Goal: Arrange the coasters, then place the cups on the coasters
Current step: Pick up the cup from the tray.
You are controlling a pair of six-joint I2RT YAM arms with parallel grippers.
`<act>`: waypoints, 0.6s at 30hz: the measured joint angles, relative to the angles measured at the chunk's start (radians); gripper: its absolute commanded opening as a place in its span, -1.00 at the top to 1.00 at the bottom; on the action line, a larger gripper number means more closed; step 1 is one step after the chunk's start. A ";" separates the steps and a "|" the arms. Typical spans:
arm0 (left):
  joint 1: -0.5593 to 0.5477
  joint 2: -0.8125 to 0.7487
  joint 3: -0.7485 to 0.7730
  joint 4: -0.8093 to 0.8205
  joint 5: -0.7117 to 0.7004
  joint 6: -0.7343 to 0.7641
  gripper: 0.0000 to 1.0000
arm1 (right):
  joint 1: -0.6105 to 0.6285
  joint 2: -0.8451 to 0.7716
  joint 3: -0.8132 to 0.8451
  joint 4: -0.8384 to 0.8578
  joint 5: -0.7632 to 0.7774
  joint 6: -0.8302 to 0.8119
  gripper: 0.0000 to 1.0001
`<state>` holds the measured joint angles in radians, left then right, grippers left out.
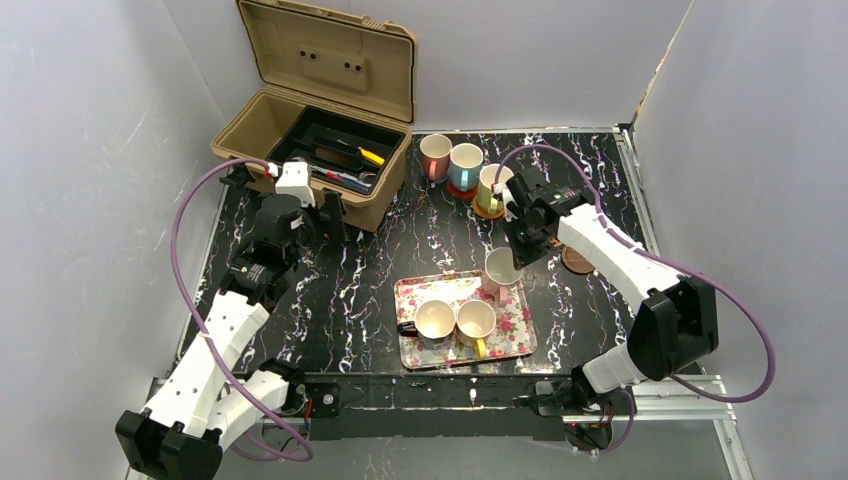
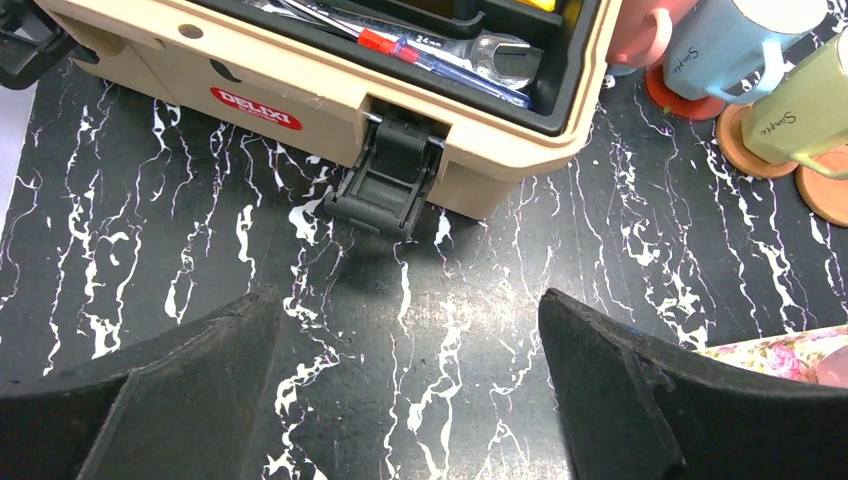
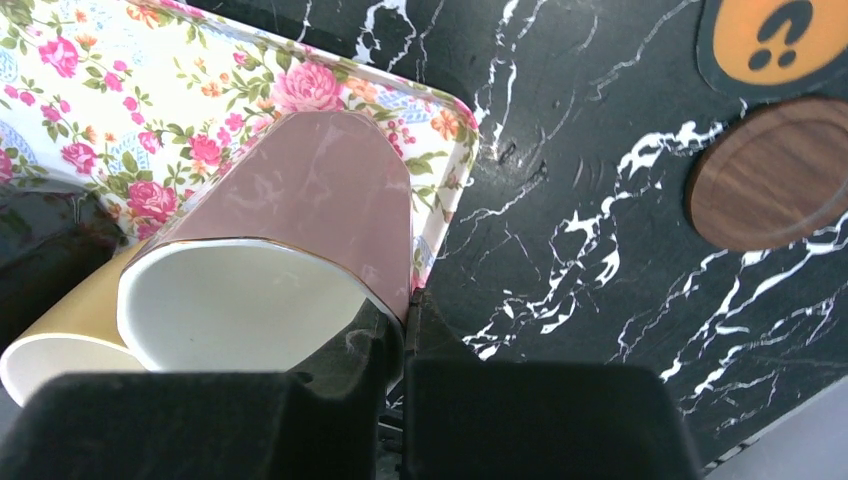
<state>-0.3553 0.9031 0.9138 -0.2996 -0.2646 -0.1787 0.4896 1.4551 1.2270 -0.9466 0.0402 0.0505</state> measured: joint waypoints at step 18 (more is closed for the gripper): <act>0.000 0.025 -0.001 0.000 0.018 -0.004 -0.97 | 0.028 0.133 0.036 0.034 -0.051 -0.095 0.27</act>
<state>-0.3553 0.9279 0.9127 -0.2996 -0.2470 -0.1829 0.5179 1.5879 1.2629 -0.9123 -0.0113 -0.0441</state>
